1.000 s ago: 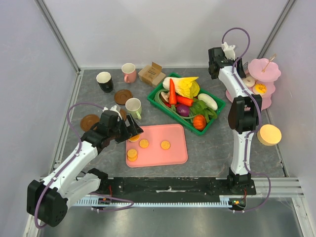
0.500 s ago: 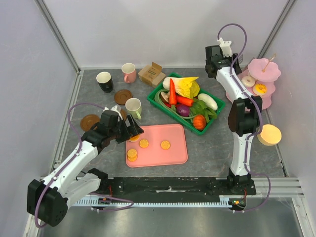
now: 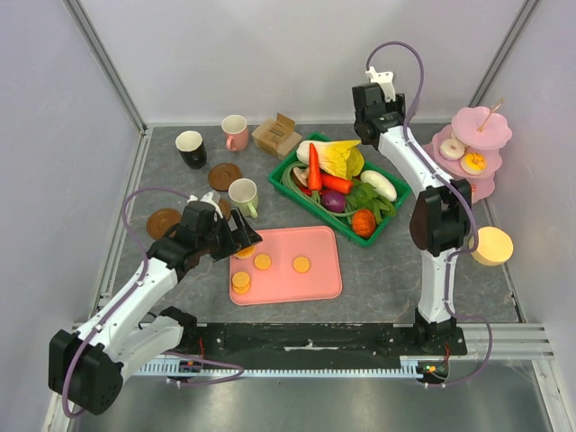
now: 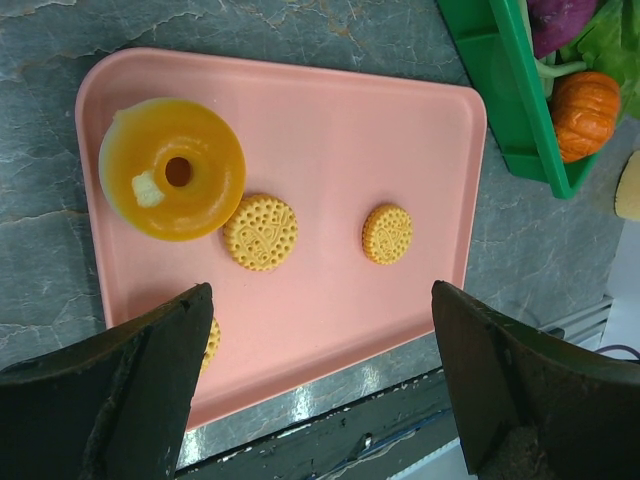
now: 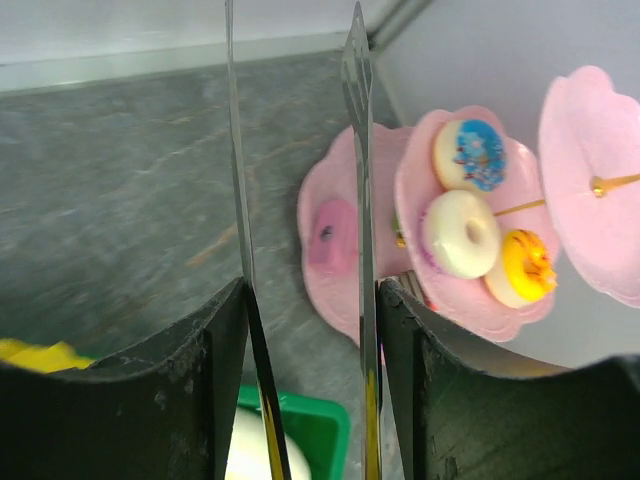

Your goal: Serve the afternoon tea

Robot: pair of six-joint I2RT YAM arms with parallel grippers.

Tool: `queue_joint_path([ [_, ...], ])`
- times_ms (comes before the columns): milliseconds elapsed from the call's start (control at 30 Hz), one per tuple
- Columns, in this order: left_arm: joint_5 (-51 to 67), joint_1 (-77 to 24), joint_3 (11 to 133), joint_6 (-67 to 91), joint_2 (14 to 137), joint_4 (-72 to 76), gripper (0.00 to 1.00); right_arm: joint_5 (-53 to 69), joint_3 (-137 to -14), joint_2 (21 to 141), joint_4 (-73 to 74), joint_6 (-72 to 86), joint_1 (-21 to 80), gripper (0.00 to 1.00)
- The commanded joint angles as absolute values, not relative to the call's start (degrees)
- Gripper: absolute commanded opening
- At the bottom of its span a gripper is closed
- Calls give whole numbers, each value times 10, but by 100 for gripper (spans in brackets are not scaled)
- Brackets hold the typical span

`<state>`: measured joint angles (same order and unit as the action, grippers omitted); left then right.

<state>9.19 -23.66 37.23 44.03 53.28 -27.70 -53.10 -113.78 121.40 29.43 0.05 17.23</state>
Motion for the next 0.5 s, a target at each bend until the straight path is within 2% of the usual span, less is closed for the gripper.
queue_joint_path([
  [0,98,-237,381,425,521,-263,96,-434,-1129,1123,294,55,190,60],
  [300,102,-238,374,433,483,-270,95,-179,-945,914,293,206,200,60],
  [467,100,-238,379,434,449,-293,96,16,-816,803,249,241,221,61],
])
